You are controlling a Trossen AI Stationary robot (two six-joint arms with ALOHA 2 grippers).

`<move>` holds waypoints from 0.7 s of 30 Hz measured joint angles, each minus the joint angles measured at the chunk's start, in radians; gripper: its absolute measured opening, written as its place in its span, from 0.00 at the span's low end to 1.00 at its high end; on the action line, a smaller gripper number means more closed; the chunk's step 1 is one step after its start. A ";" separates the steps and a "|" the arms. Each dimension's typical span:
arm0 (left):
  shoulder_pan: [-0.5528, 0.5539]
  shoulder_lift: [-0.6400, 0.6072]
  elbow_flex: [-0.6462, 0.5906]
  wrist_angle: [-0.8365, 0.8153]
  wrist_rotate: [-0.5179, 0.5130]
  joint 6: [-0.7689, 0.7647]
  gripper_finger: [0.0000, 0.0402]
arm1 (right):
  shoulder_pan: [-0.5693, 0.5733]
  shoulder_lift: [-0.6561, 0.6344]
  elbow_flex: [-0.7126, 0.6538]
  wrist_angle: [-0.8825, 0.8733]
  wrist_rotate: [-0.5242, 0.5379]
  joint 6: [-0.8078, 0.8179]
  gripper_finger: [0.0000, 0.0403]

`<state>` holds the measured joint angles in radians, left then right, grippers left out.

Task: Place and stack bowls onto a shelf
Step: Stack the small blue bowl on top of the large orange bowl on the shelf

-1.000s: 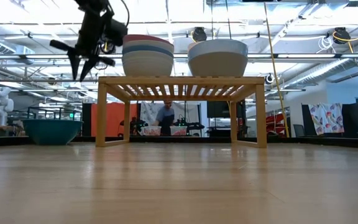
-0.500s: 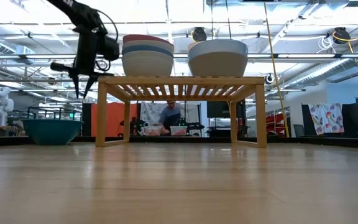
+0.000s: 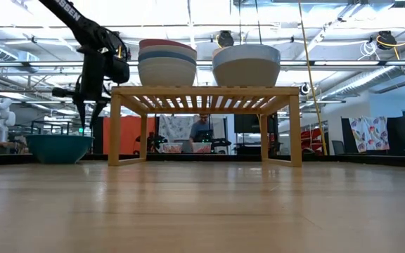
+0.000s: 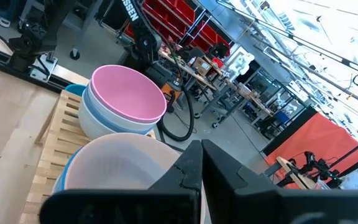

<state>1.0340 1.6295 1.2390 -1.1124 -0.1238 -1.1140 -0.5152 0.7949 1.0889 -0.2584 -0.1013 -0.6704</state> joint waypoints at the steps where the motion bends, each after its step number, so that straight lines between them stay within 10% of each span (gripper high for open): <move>1: 0.000 0.000 -0.008 0.009 0.000 -0.007 0.21 | 0.000 0.000 0.000 0.000 0.000 0.000 0.00; 21: 0.034 0.010 -0.027 0.069 0.018 -0.018 0.21 | 0.000 0.000 0.000 0.000 0.004 -0.053 0.00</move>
<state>1.0676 1.6396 1.2118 -1.0435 -0.1055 -1.1319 -0.5152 0.7944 1.0889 -0.2586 -0.0975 -0.7234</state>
